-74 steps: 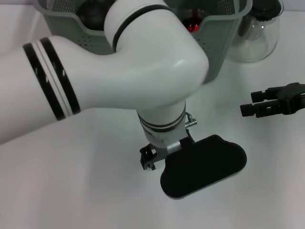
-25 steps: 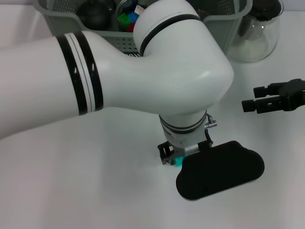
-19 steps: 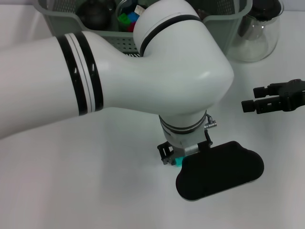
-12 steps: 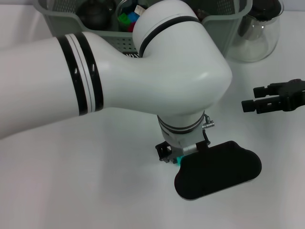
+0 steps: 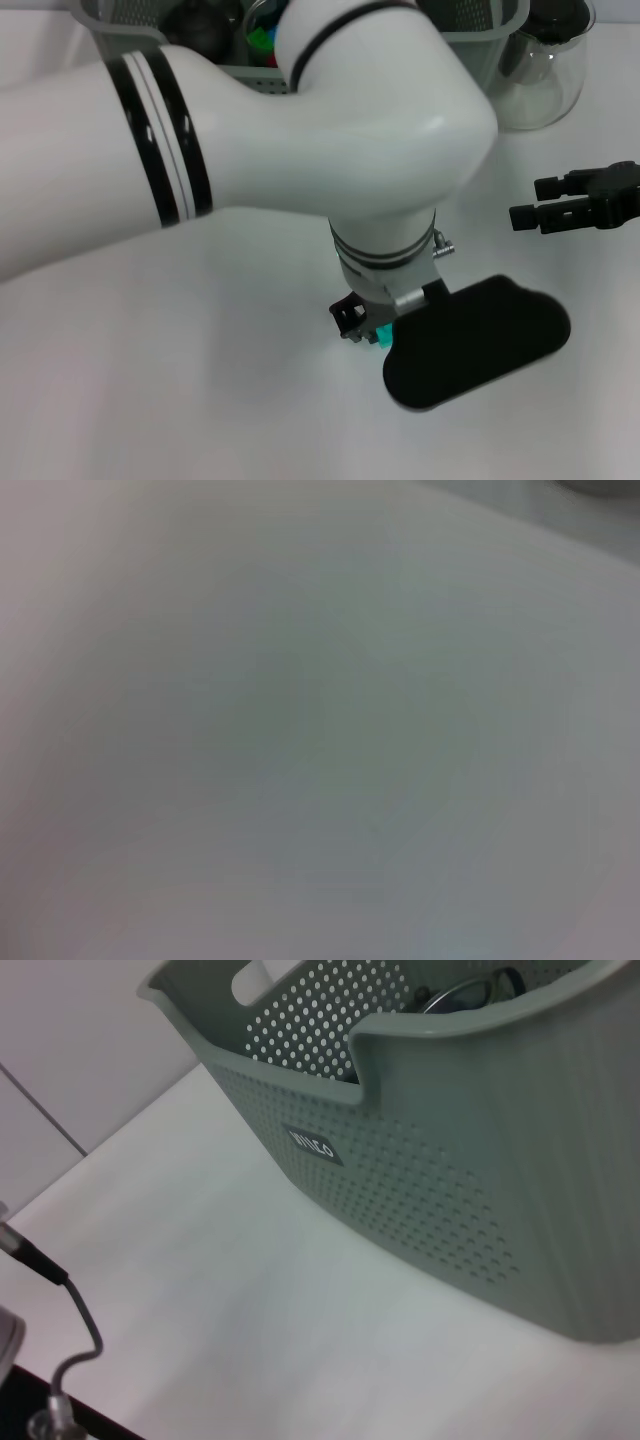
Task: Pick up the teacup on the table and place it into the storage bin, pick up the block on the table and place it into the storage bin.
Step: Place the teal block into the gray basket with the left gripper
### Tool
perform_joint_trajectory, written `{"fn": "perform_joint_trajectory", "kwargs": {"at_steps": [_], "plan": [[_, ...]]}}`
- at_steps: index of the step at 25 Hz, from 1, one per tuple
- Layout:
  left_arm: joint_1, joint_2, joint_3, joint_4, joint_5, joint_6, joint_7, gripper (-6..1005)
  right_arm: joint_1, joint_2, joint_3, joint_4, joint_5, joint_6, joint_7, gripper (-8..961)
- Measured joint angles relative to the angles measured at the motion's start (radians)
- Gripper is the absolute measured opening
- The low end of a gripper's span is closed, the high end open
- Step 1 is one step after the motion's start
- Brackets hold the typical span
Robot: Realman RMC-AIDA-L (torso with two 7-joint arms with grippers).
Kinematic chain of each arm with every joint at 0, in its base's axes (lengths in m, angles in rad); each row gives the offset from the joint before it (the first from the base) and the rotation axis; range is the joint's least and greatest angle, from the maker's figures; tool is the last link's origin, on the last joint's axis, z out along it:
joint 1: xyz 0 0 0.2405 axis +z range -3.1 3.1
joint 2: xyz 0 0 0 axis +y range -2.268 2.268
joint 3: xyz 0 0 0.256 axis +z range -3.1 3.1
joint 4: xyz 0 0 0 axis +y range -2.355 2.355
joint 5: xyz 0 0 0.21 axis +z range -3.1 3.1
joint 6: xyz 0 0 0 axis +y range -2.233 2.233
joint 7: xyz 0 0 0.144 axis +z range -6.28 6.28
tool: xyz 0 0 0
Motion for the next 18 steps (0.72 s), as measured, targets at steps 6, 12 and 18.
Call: {"fn": "perform_joint_trajectory", "kwargs": {"at_steps": [6, 12, 18], "plan": [[0.051, 0.0, -0.164, 0.068, -0.033, 0.116, -0.035, 408, 0.007, -0.004, 0.0, -0.002, 0.0, 0.0, -0.003, 916], [0.141, 0.001, -0.513, 0.121, -0.174, 0.289, -0.057, 414, 0.008, -0.013, 0.0, -0.002, 0.0, -0.001, -0.004, 916], [0.194, 0.01, -1.034, 0.125, -0.338, 0.399, -0.134, 420, 0.017, -0.017, -0.002, -0.002, 0.0, -0.002, -0.012, 915]]}}
